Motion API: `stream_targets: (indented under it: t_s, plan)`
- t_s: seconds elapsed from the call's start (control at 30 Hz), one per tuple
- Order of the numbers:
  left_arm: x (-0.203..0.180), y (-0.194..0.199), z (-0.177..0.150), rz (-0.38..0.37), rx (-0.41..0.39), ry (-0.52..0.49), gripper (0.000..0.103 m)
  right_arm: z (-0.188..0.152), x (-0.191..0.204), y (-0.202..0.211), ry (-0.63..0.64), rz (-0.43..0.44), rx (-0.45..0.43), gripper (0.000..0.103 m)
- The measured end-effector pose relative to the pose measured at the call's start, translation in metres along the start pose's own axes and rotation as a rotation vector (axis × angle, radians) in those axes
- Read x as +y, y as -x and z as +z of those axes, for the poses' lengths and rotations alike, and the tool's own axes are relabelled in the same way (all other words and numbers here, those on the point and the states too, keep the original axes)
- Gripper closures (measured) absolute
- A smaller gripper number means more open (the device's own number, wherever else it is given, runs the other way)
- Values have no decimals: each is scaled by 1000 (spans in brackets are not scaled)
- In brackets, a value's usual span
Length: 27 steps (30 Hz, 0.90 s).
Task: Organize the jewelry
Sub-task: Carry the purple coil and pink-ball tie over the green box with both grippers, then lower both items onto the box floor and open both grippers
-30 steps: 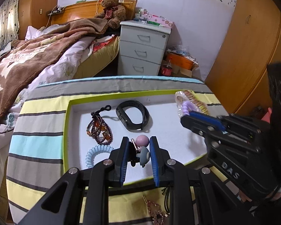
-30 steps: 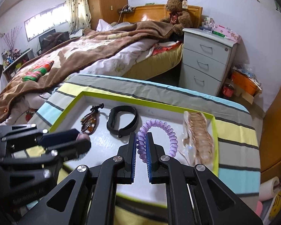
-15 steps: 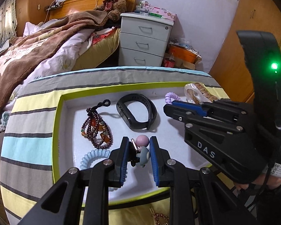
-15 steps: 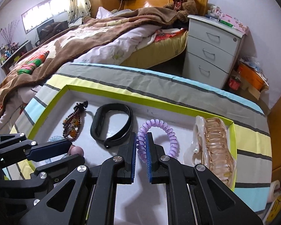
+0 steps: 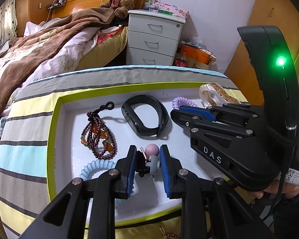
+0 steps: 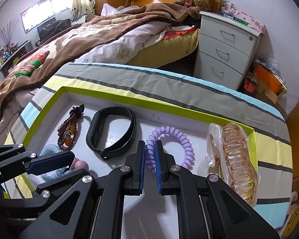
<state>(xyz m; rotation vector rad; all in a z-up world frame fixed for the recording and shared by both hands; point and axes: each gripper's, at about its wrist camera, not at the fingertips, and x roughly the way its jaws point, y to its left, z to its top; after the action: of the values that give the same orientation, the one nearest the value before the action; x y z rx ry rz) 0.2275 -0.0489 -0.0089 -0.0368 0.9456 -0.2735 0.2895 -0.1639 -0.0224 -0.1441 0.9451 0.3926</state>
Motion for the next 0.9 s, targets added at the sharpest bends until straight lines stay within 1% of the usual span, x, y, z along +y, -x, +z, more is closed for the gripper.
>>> stream_targets:
  t_s: [0.33,0.57,0.9]
  plan:
    - [2,-4,1,1,8,11,72,4,-3,0,2,4,-3,93]
    - [5,-5,2,2,13,21,71,4,-4,0,-13,12,-6,93]
    - [7,-6,0,9,25,29,67,4,-4,4,-28,26,-18,90]
